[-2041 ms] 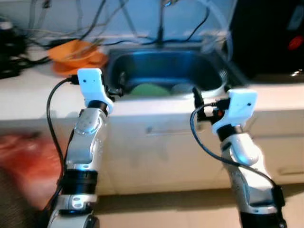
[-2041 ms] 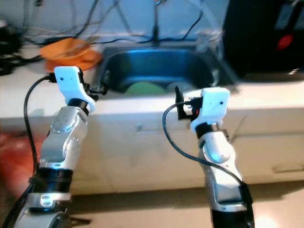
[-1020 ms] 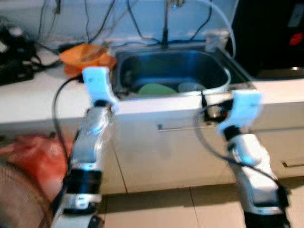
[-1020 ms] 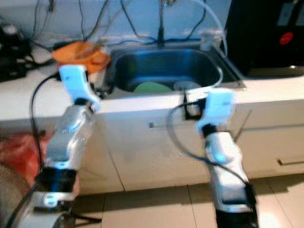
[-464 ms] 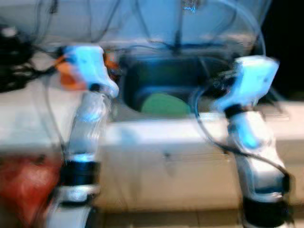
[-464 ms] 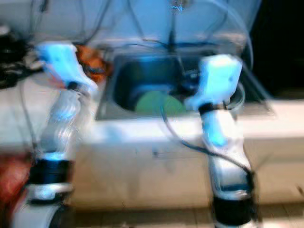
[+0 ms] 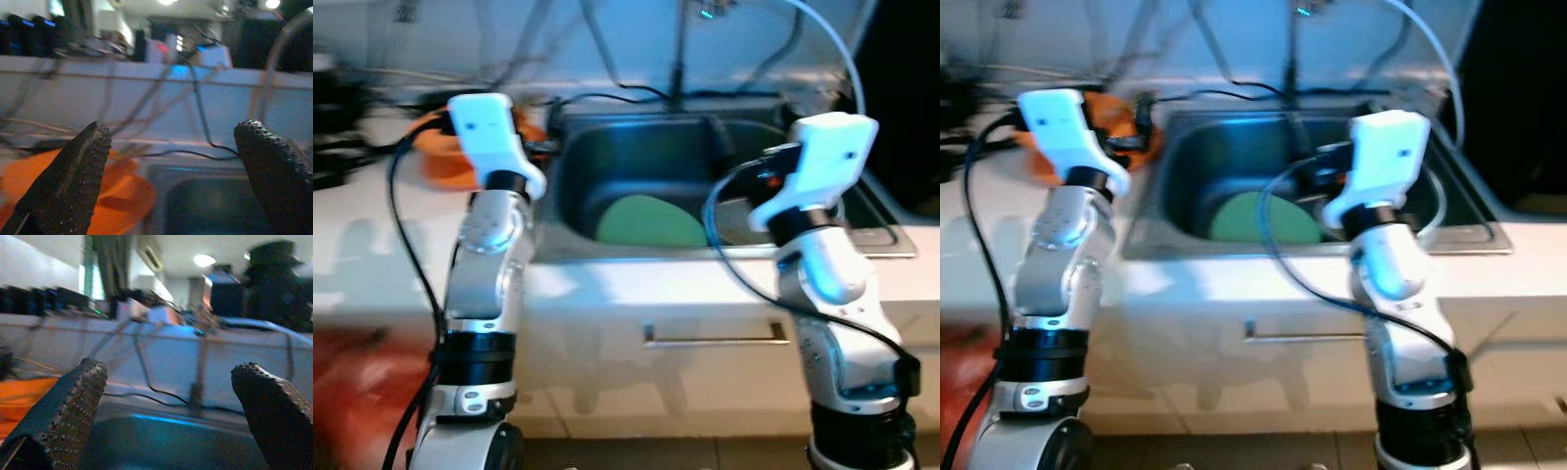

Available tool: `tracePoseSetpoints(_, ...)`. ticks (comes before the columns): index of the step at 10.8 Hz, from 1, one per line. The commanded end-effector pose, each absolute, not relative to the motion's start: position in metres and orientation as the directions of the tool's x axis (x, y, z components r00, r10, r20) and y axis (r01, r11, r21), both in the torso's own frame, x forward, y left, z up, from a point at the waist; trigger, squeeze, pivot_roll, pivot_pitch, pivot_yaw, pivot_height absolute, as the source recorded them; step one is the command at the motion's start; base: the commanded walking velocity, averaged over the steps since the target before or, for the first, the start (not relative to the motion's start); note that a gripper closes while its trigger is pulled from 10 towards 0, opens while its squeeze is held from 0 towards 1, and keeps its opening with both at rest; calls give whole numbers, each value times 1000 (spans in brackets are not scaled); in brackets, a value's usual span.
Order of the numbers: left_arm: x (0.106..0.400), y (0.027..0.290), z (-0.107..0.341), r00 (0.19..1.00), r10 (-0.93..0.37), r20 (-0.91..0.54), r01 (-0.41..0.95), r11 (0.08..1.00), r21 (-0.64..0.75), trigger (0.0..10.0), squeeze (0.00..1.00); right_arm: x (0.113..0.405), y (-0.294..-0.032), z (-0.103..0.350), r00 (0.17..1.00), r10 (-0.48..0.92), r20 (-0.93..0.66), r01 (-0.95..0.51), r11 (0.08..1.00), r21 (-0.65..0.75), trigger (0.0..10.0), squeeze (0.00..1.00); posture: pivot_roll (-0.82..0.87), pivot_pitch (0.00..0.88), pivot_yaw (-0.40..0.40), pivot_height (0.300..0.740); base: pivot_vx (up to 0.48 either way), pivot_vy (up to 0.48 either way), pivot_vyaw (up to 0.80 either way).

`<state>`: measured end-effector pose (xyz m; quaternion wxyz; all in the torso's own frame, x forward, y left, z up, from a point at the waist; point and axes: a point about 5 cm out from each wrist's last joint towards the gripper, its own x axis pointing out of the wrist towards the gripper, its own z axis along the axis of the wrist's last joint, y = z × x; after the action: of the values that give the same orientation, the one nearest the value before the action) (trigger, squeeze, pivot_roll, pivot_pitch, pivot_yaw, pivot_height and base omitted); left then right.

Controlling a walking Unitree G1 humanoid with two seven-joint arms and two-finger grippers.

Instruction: Kitchen organization

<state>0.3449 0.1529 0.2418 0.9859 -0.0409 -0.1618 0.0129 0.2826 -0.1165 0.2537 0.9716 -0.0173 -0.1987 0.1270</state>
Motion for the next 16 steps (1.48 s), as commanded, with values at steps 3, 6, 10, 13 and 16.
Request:
tracePoseSetpoints(3, 349, 160, 235, 958, 86, 274, -68, 995, -75, 10000, 0, 281, -117, 256, 888, 257, 381, -244, 966, -82, 10000, 302, -7, 0, 48, 740, 0, 0, 215)
tracePoseSetpoints(6, 350, 161, 230, 965, 95, 245, -77, 994, -83, 10000, 0, 282, -119, 252, 899, 241, 367, -230, 970, -73, 10000, 384, -7, 0, 46, 740, 0, 0, 800)
tracePoseSetpoints(10, 356, 161, 216, 984, 81, 161, -62, 991, -116, 10000, 0, 282, -121, 251, 909, 213, 357, -210, 976, -48, 10000, 337, -7, 0, 46, 740, 0, 0, 400)
tracePoseSetpoints(13, 367, 178, 207, 987, 134, 94, -115, 977, -182, 10000, 0, 283, -122, 252, 912, 205, 355, -204, 978, -43, 10000, 341, -12, 0, 37, 740, 0, 0, 0)
tracePoseSetpoints(16, 380, 185, 202, 984, 168, 52, -150, 958, -243, 10000, 0, 280, -122, 255, 910, 211, 356, -210, 977, -43, 10000, 341, -31, 0, 35, 740, 0, 0, 0)
